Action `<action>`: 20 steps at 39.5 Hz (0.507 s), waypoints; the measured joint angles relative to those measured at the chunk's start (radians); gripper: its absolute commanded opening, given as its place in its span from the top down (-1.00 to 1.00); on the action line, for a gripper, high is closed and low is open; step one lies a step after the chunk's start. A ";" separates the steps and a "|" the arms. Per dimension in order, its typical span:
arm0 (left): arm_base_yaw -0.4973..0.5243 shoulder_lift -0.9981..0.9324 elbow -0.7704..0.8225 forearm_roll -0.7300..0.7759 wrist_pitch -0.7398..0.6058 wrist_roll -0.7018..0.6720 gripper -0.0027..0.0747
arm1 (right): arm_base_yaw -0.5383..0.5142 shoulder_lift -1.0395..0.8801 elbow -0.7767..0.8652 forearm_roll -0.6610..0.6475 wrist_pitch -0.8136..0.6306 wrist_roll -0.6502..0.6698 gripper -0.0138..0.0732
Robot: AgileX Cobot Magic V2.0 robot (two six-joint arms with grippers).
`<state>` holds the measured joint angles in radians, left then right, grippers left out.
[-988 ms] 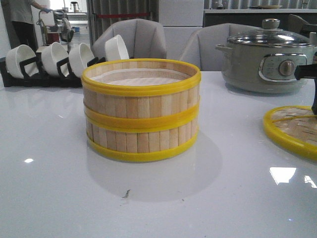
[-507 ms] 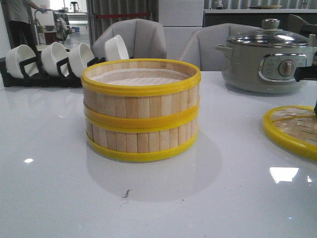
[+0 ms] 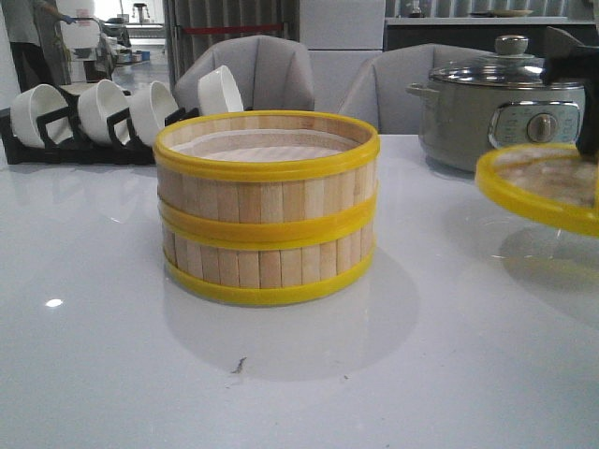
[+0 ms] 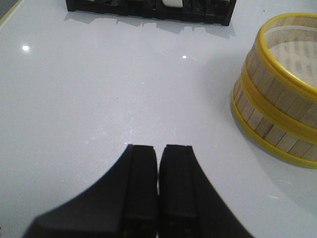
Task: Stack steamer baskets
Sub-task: 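Carry the lid over the stacked baskets with the right gripper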
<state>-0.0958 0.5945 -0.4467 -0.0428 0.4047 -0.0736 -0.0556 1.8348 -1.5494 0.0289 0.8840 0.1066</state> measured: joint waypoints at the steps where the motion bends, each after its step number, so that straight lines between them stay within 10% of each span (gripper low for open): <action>1: 0.000 0.000 0.000 0.000 0.000 0.000 0.71 | 0.008 -0.006 -0.029 0.000 0.017 0.000 0.56; 20: 0.000 0.000 0.000 0.000 0.000 0.000 0.71 | 0.336 -0.018 -0.442 0.006 0.208 0.000 0.56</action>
<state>-0.0958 0.5945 -0.4467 -0.0428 0.4047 -0.0736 0.2804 1.8169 -1.9917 0.0347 1.0922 0.1066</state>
